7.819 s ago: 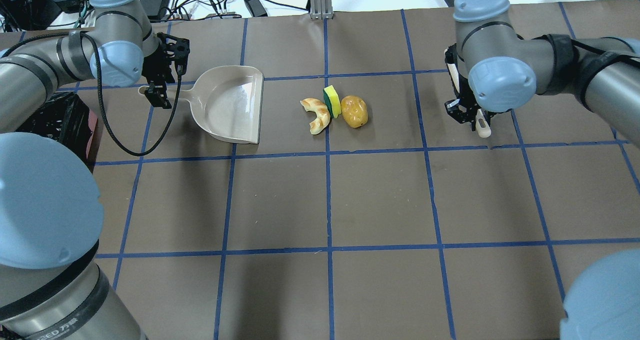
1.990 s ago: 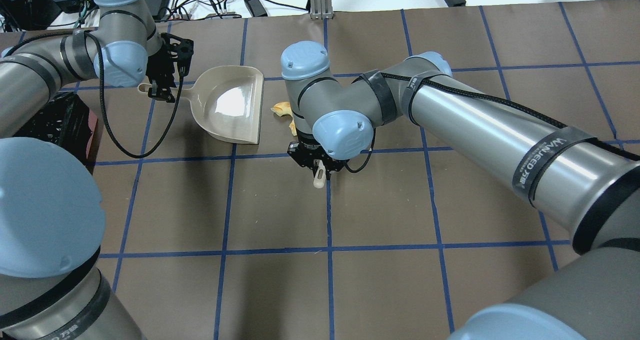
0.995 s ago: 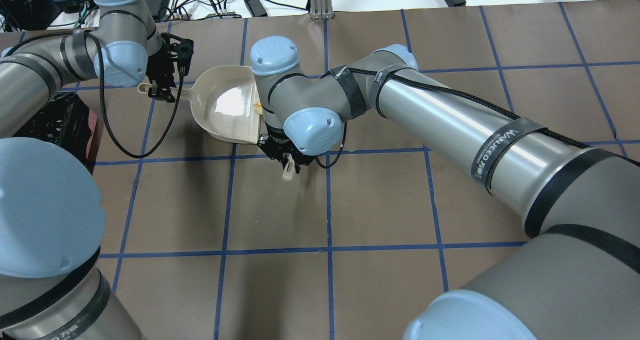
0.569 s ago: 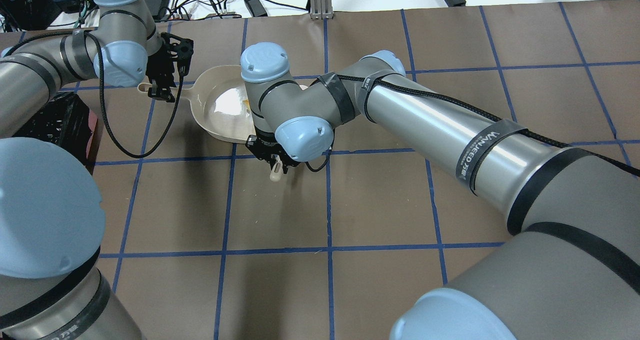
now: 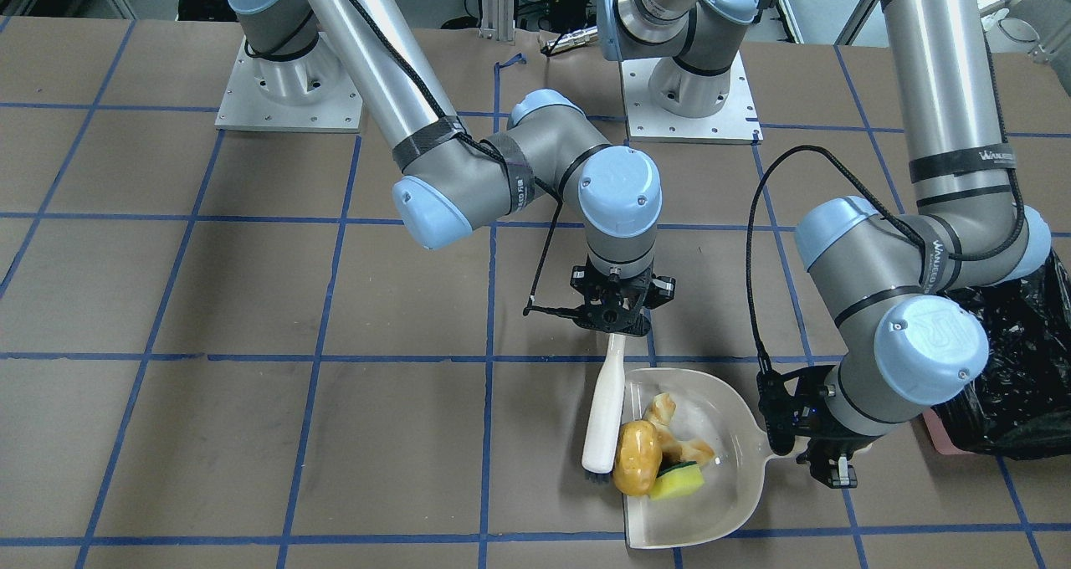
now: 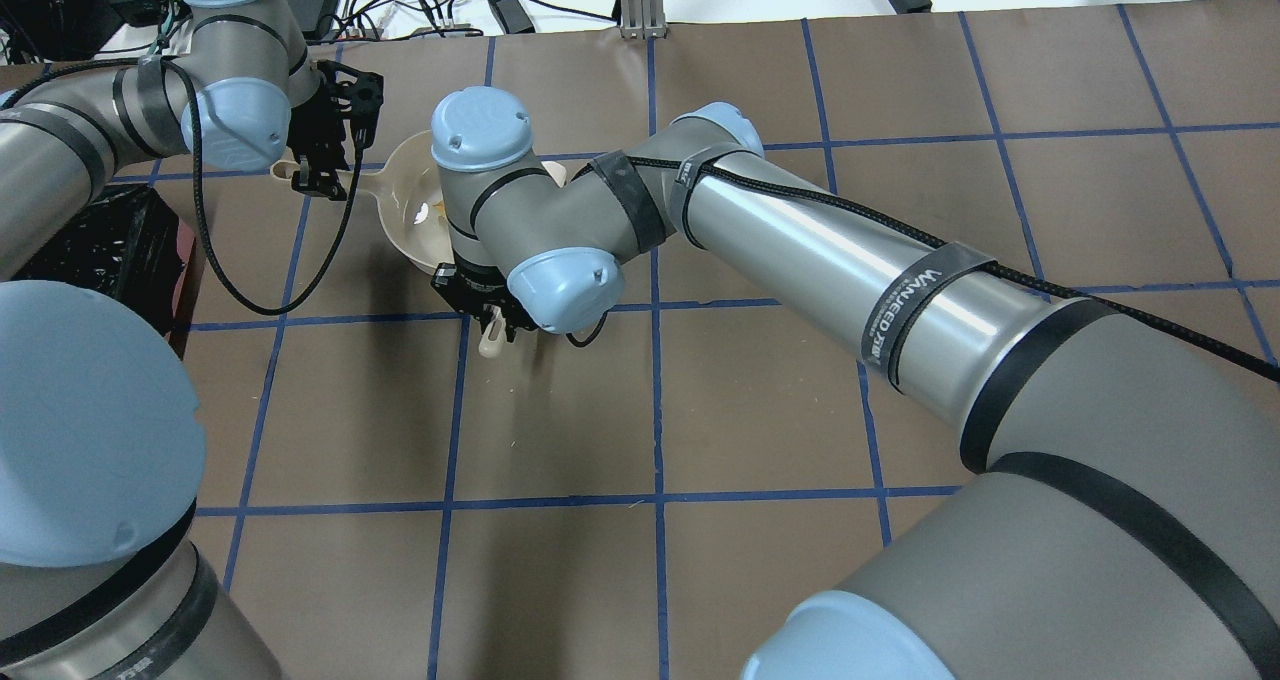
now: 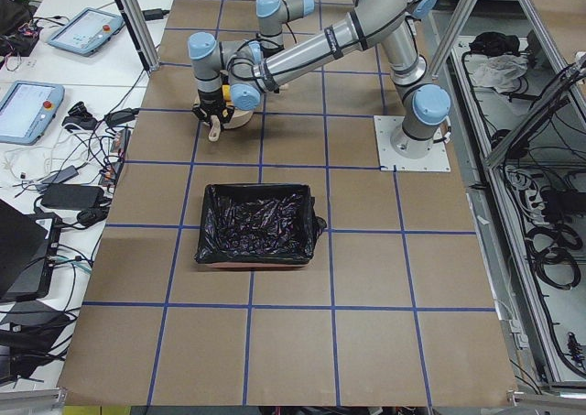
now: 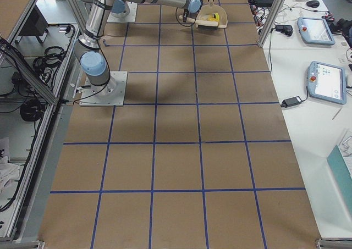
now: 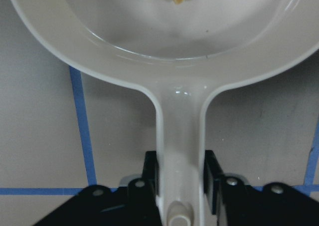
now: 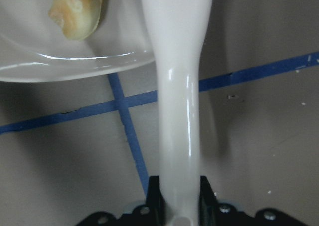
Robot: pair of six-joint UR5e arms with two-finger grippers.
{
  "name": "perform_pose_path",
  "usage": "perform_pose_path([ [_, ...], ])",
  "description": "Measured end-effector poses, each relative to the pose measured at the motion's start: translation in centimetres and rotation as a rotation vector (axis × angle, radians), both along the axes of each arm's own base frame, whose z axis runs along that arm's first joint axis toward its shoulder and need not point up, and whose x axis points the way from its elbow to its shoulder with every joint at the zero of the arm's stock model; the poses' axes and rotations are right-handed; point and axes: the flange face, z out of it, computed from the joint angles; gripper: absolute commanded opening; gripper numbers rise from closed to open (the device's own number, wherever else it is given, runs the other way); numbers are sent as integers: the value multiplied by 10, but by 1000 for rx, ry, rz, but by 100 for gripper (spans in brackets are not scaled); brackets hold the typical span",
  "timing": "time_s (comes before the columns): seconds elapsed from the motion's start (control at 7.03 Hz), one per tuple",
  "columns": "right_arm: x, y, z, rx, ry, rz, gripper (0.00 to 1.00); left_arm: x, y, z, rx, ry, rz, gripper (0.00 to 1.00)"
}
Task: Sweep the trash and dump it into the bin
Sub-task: 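Sweep the peel and remaining debris into the dustpan with the right-held brush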
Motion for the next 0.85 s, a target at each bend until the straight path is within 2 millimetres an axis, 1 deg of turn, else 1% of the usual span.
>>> perform_pose_path([
  [0.57,25,3,20,-16,-98,-8,4,6,0,0,-2,8,4,17],
  [0.85,32,6,23,-14,-116,-6,6,7,0,0,-2,11,4,15],
])
